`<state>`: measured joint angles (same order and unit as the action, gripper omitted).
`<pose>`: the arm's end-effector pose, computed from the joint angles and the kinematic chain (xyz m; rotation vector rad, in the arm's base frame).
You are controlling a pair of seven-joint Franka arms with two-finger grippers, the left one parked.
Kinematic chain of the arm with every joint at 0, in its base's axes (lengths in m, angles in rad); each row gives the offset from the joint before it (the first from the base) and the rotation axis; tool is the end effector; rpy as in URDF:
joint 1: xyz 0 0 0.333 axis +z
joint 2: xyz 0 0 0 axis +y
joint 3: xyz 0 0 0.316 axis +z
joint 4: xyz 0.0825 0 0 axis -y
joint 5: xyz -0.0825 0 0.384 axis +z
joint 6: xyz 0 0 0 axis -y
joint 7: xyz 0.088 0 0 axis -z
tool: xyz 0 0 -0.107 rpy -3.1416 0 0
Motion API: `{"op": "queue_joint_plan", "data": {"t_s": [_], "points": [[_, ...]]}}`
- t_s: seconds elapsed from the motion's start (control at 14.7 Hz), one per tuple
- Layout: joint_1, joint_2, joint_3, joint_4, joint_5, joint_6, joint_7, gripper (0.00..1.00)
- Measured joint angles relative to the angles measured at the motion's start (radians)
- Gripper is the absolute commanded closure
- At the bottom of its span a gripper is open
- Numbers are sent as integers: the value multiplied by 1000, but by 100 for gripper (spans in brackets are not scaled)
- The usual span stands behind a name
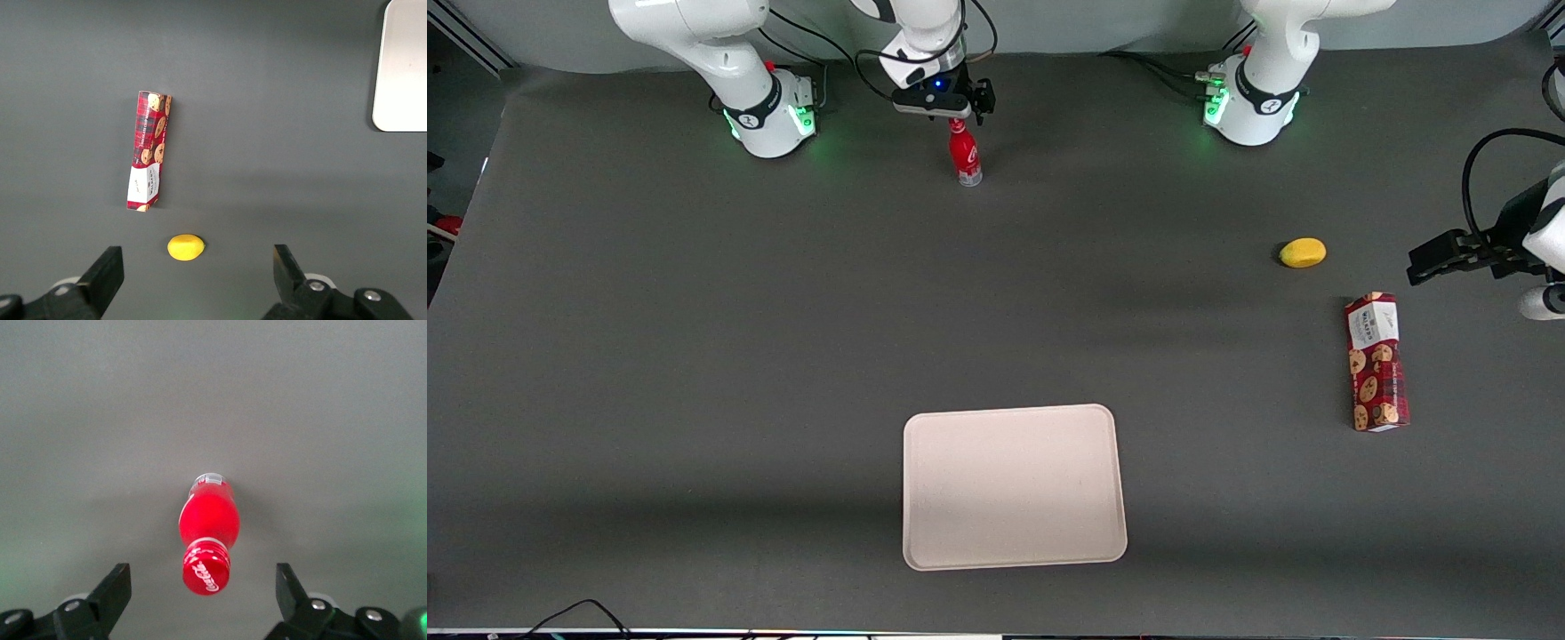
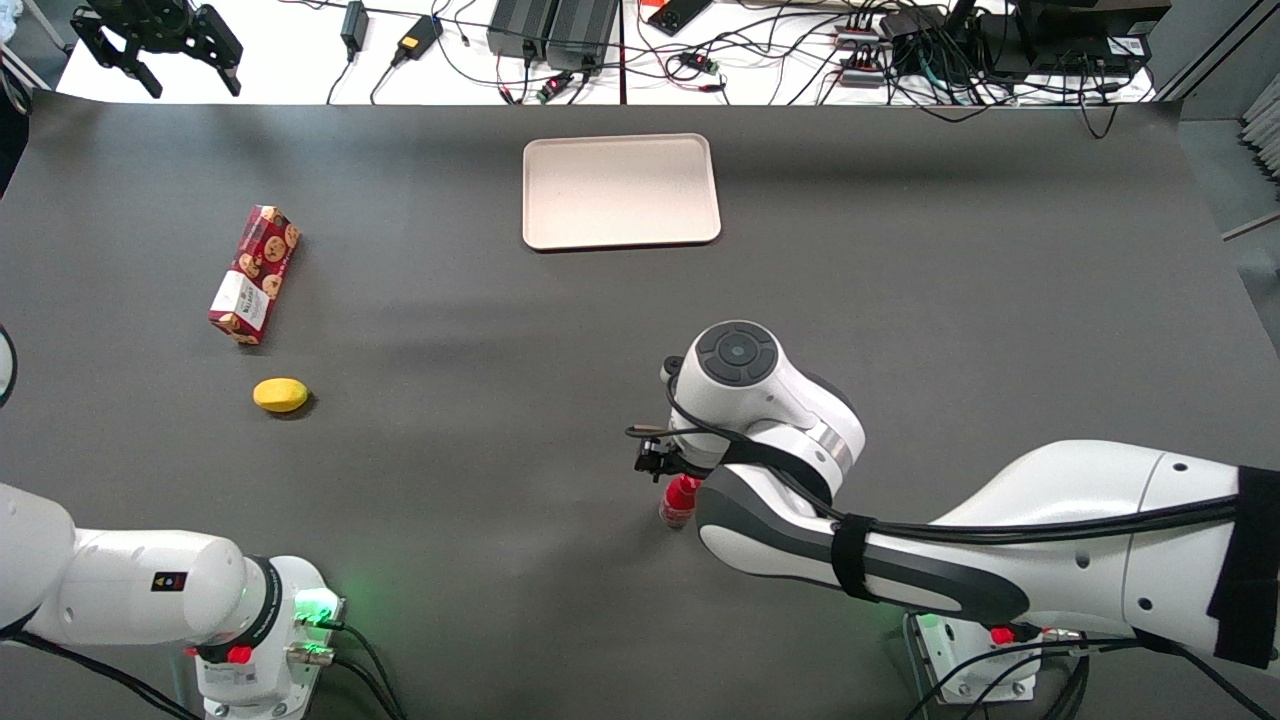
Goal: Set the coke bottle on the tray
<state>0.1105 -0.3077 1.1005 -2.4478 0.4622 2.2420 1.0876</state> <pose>0.1542 0.4339 0.3473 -3.1079 0.3107 0.1285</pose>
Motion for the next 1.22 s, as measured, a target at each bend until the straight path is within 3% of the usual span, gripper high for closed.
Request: {"op": "queue_joint_plan", "data": {"t_s": [0.14,0.48,0.61,0.75,0.82,0.95,1.22], "points": [[0,1,12,-4,0,3,3,32],[0,1,36,-14,0,15,4,85],[0,1,36,-14,0,15,4,93],[0,1,36,-14,0,16,4,93],[0,1,36,-14,0,16,4,86],[0,1,36,-14,0,17,4,1],[0,1,36,-14,0,18,4,0]]}}
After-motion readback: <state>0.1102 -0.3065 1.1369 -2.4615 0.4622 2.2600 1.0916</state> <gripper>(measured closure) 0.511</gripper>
